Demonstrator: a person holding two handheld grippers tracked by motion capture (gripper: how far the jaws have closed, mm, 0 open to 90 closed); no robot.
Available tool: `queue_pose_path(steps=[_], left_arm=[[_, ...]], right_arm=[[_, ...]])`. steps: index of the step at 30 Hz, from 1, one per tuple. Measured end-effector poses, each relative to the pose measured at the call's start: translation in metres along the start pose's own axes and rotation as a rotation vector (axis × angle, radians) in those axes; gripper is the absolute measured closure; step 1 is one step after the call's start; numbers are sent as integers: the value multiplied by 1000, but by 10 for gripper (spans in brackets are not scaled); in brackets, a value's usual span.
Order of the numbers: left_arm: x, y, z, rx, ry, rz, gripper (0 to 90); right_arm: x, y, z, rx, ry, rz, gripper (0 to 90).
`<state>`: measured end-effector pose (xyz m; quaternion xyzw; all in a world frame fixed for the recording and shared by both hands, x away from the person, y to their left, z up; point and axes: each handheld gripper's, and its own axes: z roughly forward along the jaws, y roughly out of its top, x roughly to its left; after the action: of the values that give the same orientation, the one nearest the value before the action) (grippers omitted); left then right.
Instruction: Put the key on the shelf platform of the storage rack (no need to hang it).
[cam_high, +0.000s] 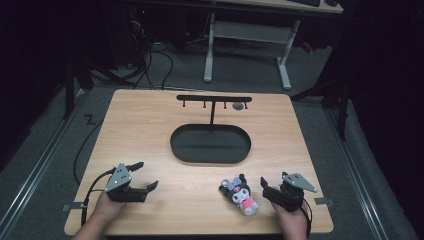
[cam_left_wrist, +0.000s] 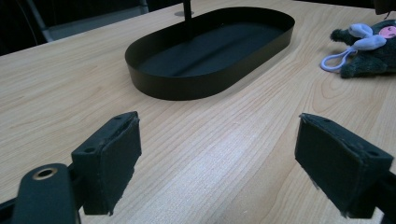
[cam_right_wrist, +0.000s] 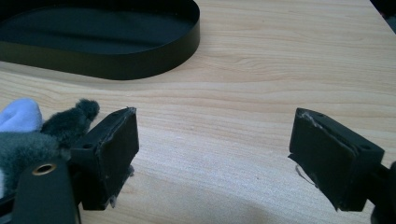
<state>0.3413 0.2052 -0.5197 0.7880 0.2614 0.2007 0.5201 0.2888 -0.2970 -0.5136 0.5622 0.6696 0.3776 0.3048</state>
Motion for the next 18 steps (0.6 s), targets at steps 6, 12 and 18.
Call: queue_pose_path(steps=[6, 12, 18], left_arm=[[1, 0, 0, -2, 4, -8, 154], [1, 0, 0, 0, 5, -3, 154], [1, 0, 0, -2, 7, -10, 154]], right_arm=[[1, -1, 0, 2, -1, -5, 155], [-1, 0, -3, -5, -11, -12, 154], [-3, -1, -4, -15, -5, 0, 140]])
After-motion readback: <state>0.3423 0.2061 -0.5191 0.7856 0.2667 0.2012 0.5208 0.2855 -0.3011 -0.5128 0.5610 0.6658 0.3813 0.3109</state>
